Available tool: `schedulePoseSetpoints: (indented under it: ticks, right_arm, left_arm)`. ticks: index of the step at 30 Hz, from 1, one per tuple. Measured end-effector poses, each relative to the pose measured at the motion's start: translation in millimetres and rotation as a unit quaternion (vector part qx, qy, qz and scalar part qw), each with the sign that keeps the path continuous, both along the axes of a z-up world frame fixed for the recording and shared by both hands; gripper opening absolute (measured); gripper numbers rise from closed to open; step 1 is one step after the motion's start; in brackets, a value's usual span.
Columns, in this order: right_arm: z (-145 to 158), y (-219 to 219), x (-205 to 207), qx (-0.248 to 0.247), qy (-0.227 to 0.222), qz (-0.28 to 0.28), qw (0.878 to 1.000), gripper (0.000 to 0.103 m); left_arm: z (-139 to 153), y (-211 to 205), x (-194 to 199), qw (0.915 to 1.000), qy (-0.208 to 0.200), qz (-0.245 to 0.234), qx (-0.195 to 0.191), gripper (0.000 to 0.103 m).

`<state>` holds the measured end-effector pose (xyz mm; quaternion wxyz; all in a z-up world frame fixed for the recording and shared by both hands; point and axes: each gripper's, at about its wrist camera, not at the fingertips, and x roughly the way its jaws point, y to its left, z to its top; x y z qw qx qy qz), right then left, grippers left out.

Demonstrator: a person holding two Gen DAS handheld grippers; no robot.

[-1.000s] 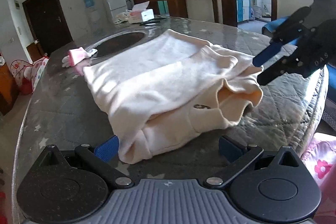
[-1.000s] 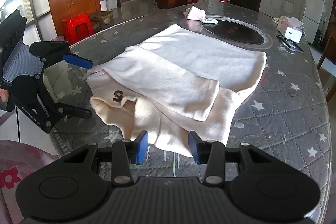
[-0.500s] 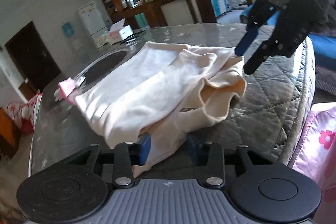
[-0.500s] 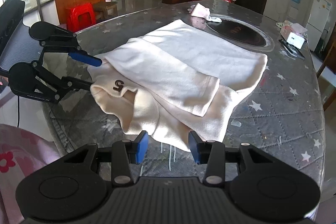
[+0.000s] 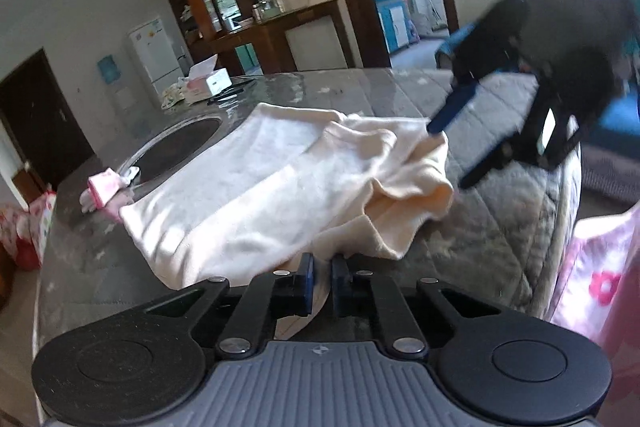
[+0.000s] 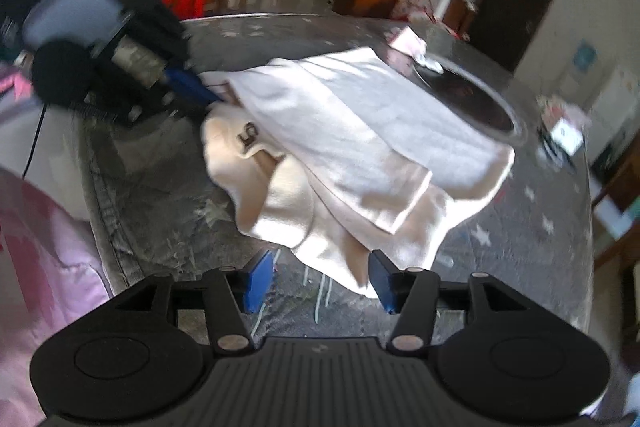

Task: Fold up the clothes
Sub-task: 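Grasp the sweatshirt edge with the right gripper and lift it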

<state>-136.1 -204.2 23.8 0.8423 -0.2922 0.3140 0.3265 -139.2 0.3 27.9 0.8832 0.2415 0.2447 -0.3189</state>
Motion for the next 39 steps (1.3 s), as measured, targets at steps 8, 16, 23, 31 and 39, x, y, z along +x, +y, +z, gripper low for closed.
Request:
schedulePoseSetpoints:
  ticks: [8,16,23,31,39]
  right_arm:
    - [-10,18,5,-0.019,-0.053,0.04,0.998,0.048]
    - [-1,11,30,0.047,0.003,0.0,0.999,0.009]
    - [19,0,44,0.099,0.029,-0.034,0.994,0.009]
    - [38,1,48,0.123,0.029,-0.046,0.991,0.009]
    - [45,1,54,0.131,0.024,-0.061,0.989,0.009]
  left_arm:
    - [14,6,27,0.9979,0.033,0.025,-0.049,0.009]
    - [13,11,31,0.9978,0.038,0.021,-0.049,0.013]
    - [6,14,7,0.9993,-0.003,0.028,-0.026,0.023]
    - [-5,17,-4,0.9985,-0.038,0.04,0.001,0.04]
    - [-13,16,-2,0.9989,-0.04,0.02,0.013,0.05]
